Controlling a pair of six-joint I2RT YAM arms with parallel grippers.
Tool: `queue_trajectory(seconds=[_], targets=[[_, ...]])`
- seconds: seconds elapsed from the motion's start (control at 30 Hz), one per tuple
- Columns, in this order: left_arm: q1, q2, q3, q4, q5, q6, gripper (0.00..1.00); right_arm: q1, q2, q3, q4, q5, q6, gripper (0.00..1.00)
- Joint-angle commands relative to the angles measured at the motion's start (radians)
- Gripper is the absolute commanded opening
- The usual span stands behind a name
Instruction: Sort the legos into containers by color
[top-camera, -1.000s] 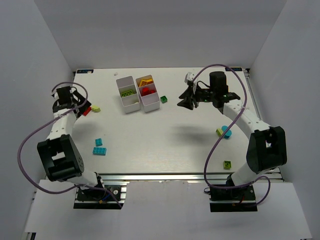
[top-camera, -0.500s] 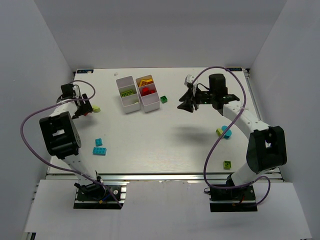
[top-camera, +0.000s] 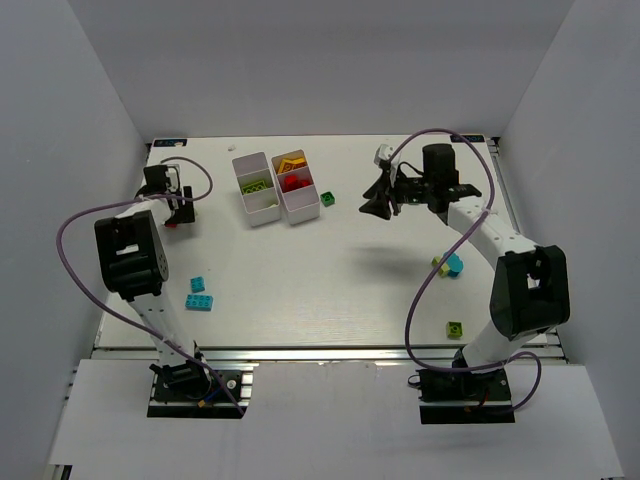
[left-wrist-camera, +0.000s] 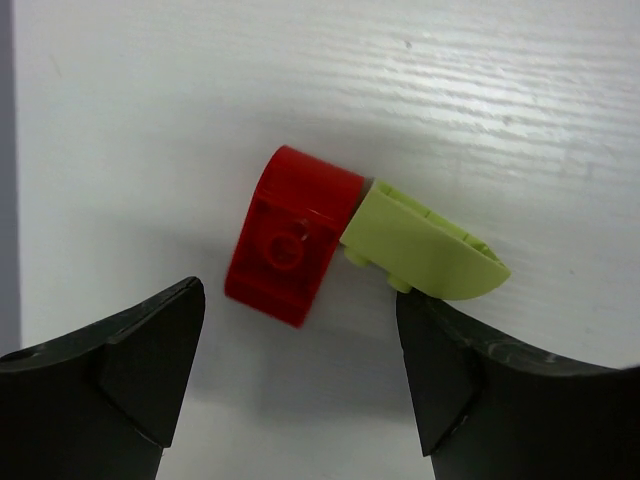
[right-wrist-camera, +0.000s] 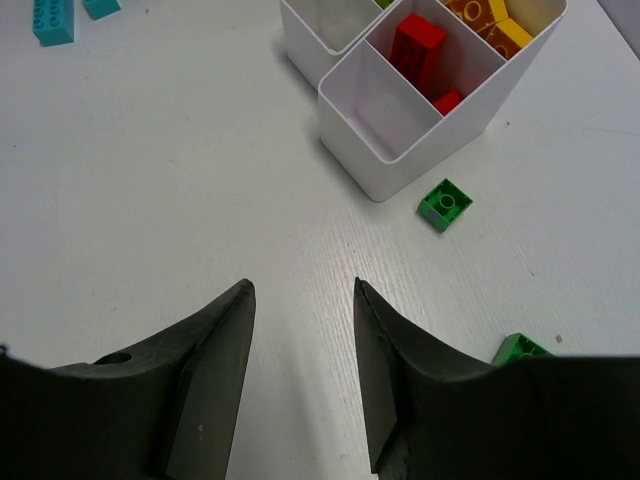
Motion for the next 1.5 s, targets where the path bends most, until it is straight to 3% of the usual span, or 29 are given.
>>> queue_trajectory(seconds=[0.0, 0.17, 0.37, 0.57, 0.7, 0.73, 0.83, 0.87, 1.0, 1.17, 1.33, 1.47], targets=[[0.006, 0.013, 0.047, 0.039, -0.084, 0.044, 0.87, -0.018, 0.004, 0.042, 0.005, -0.029, 0.019, 0.5], [0.006, 0.001, 0.021, 0.083, -0.116, 0.053, 0.87, -0.034, 0.019, 0.045, 0.009, -0.028, 0.03, 0.49], [0.006, 0.065, 0.071, 0.082, -0.053, 0.026, 0.86, -0.038, 0.042, 0.071, 0.012, -0.028, 0.041, 0.5], [0.006, 0.087, 0.091, 0.08, -0.041, 0.004, 0.74, -0.041, 0.042, 0.078, 0.012, -0.022, 0.044, 0.5], [0.006, 0.068, 0.07, 0.088, -0.017, -0.016, 0.52, -0.041, 0.024, 0.06, 0.011, -0.016, 0.039, 0.5], [0.006, 0.062, 0.064, 0.088, -0.01, -0.03, 0.39, -0.043, 0.021, 0.057, 0.011, -0.014, 0.039, 0.5], [0.006, 0.022, 0.03, 0.086, 0.022, -0.056, 0.23, -0.043, 0.007, 0.051, 0.008, -0.013, 0.036, 0.5], [0.006, -0.01, 0.004, 0.083, 0.035, -0.062, 0.13, -0.041, -0.001, 0.049, 0.008, -0.013, 0.035, 0.49], [0.006, -0.113, -0.088, 0.079, 0.082, -0.12, 0.01, -0.041, -0.021, 0.04, 0.008, -0.011, 0.033, 0.49], [0.006, -0.347, -0.183, 0.045, 0.23, -0.237, 0.0, -0.041, -0.045, 0.019, 0.008, -0.014, 0.039, 0.49], [-0.061, -0.536, -0.286, 0.157, 0.469, -0.392, 0.0, -0.043, -0.062, 0.003, 0.023, -0.022, 0.062, 0.45], [-0.218, -0.587, -0.266, 0.24, 0.531, -0.387, 0.0, -0.043, -0.074, -0.003, 0.032, -0.034, 0.073, 0.23]])
